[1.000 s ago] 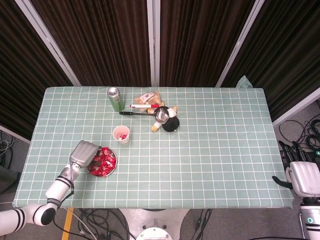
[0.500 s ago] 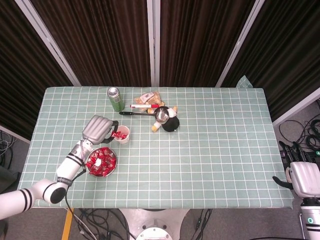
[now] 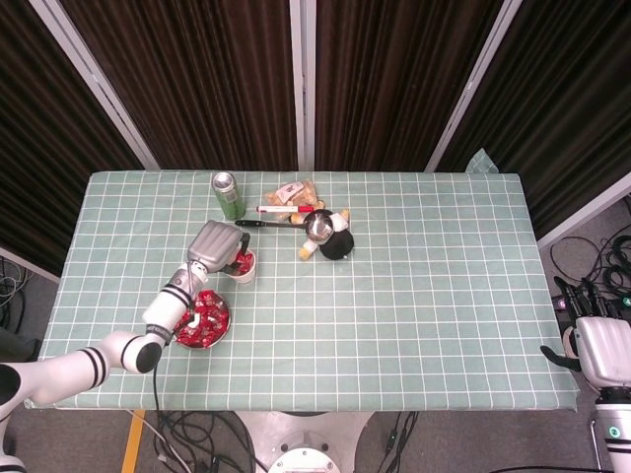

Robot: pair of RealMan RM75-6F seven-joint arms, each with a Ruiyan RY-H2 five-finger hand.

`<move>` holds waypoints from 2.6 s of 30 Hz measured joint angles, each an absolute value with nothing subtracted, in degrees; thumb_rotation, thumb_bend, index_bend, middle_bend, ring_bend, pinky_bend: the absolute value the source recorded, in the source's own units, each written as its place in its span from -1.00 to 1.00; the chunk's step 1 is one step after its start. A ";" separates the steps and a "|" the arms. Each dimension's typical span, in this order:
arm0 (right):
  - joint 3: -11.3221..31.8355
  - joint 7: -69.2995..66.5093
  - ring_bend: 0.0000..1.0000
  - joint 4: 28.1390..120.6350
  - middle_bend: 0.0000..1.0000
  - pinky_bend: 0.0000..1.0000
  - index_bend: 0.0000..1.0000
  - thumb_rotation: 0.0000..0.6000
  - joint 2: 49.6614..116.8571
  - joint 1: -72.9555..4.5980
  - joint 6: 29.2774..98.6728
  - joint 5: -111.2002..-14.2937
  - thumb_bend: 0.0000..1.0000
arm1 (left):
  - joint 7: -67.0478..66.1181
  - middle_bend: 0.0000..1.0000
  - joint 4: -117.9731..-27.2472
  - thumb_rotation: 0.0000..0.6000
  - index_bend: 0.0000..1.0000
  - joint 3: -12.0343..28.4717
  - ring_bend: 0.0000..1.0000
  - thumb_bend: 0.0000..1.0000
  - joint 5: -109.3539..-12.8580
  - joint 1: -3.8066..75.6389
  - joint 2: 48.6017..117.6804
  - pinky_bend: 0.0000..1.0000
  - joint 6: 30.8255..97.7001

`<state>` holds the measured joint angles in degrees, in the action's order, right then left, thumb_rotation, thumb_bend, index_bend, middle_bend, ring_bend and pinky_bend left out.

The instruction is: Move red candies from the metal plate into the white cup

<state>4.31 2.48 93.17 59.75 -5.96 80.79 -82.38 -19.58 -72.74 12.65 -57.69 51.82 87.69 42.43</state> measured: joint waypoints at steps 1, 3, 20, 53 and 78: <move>4.30 2.42 -0.99 93.14 -0.68 -0.60 -0.95 1.00 59.77 -5.95 80.77 -82.38 -0.96 | -20.12 0.99 -72.67 1.00 0.22 12.39 0.90 -0.24 -57.46 51.93 87.73 1.00 42.38; 4.29 2.34 -0.99 93.09 -0.68 -0.60 -0.95 1.00 59.77 -5.94 80.76 -82.35 -0.96 | -21.25 0.97 -72.74 1.00 0.10 11.90 0.90 -0.24 -56.65 52.12 87.72 1.00 42.25; 4.26 2.05 -0.99 93.20 -0.67 -0.58 -0.95 1.00 59.78 -6.20 81.00 -83.33 -0.96 | -17.20 0.95 -86.22 1.00 -0.12 9.21 0.89 -0.24 -61.17 44.80 79.06 1.00 54.58; 3.92 3.62 -0.99 94.76 -0.67 -0.56 -0.95 1.00 59.52 -6.29 81.08 -83.71 -0.96 | -22.04 0.95 -80.07 1.00 -0.08 1.38 0.89 -0.28 -56.55 39.17 83.62 1.00 47.16; 4.00 4.97 -0.99 95.90 -0.66 -0.56 -0.95 1.00 59.21 -6.29 81.11 -83.26 -0.96 | -22.92 0.95 -75.77 1.00 -0.03 0.82 0.89 -0.33 -60.94 39.51 86.09 1.00 47.57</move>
